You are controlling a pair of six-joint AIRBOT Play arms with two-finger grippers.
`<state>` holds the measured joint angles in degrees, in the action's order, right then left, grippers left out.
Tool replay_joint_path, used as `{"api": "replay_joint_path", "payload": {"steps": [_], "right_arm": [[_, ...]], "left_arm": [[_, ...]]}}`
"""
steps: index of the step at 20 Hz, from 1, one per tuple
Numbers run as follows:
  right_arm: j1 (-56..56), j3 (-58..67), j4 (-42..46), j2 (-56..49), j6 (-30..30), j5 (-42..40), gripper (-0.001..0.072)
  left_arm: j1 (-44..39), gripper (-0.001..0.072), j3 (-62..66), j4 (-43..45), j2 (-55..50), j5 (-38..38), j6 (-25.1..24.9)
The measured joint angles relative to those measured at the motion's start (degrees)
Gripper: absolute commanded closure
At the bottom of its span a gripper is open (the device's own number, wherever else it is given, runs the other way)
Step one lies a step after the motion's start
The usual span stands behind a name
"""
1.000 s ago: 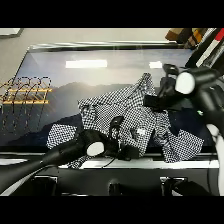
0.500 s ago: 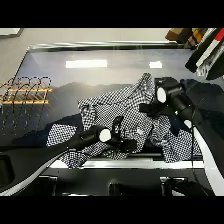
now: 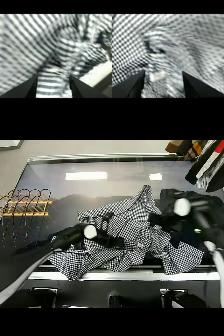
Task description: Fold the clothes and pants, and hang the long-sleeved shirts on hangers.
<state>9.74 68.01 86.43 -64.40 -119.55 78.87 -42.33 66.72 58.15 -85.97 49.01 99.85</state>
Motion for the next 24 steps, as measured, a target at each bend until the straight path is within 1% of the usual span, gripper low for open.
{"api": "replay_joint_path", "payload": {"steps": [4, 6, 8, 11, 14, 16, 18, 21, 24], "right_arm": [[-13.29, -3.28, -3.93, 10.27, 3.58, 9.75, 0.0149], [-18.36, -8.94, -8.44, 14.97, 4.17, 12.55, 0.015], [-21.44, -17.22, -14.78, 19.34, 3.54, 13.16, 0.015], [-23.39, -29.75, -23.85, 23.1, 1.46, 9.11, 0.0152], [-24.11, -40.48, -32.46, 24.52, 0.39, 1.92, 0.0159], [-24.33, -45.79, -36.7, 24.9, -0.26, -2.58, 0.016], [-24.44, -49.86, -39.58, 25.09, -1.44, -6.69, 0.0162], [-24.48, -54.27, -43.69, 25.14, -3.26, -11.98, 0.0166], [-24.5, -56.54, -46.71, 23.67, -3.82, -14.78, 0.0178]], "left_arm": [[5.25, 0.0253, 0.0, 5.95, 3.28, 0.87, -11.13], [6.45, 0.0253, 0.0, 7.61, 3.91, 0.87, -15.74], [6.95, 0.0253, 0.0, 8.55, 4.24, 0.57, -19.39], [7.3, 0.0253, 0.0, 9.46, 4.48, -0.39, -22.62], [7.39, 0.0253, 0.0, 10.43, 4.55, -1.03, -23.96], [7.41, 0.0253, 0.0, 10.88, 4.57, -1.44, -24.35], [7.41, 0.0253, 0.0, 11.1, 4.57, -2.38, -24.7], [7.43, 0.0253, 0.0, 11.37, 4.57, -4.52, -26.64], [7.41, 0.0253, 0.0, 11.45, 4.57, -7.06, -28.17]]}}
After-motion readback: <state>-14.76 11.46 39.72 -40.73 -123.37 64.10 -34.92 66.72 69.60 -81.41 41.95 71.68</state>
